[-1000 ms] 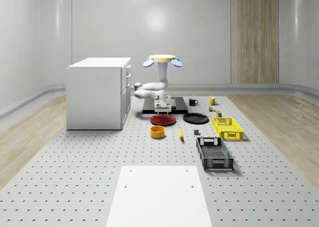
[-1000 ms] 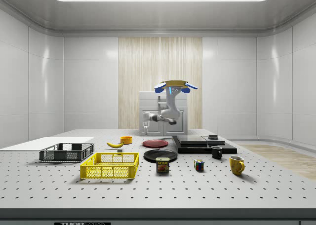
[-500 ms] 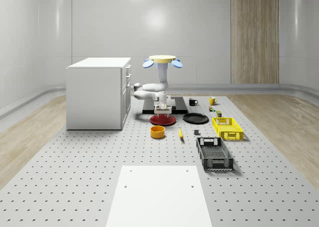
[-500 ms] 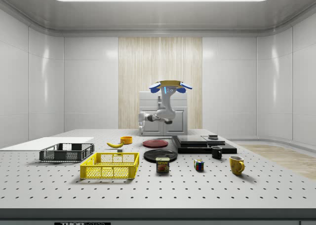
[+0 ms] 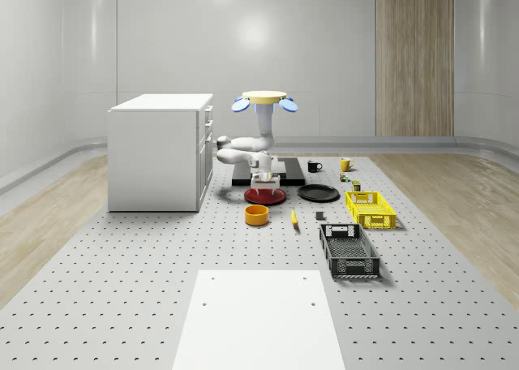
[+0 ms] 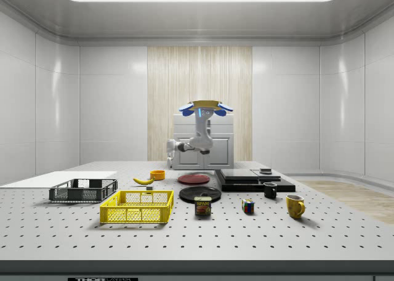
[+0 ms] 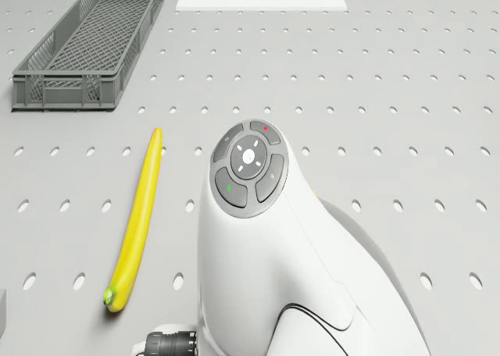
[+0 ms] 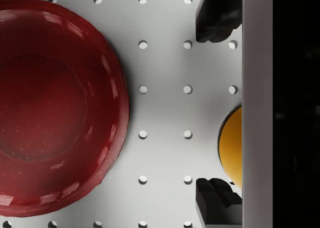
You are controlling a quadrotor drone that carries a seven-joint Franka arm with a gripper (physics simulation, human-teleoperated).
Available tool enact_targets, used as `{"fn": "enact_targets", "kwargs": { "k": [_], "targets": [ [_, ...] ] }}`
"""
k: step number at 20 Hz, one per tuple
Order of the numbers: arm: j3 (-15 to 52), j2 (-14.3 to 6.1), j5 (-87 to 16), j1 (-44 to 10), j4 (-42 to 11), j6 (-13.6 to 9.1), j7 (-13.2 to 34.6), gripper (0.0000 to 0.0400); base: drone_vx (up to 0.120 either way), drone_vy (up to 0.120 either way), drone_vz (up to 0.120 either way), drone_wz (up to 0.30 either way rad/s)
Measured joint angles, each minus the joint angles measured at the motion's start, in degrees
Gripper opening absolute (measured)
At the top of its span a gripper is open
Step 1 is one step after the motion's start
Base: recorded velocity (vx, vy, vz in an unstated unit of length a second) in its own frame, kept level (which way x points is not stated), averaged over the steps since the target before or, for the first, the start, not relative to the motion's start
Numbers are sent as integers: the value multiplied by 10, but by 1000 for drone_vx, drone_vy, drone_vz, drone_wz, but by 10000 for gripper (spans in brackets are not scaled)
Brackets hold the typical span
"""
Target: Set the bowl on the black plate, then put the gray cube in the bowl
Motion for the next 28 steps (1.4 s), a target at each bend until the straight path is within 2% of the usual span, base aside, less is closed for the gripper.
{"fn": "enact_targets", "kwargs": {
  "k": [22, 28],
  "targets": [
    [4, -25, 10, -6, 1, 23, 5, 400, 120, 11, 0, 0],
    [-24, -32, -14, -8, 6, 39, 4, 400, 0, 0, 0, 0]
  ]
}}
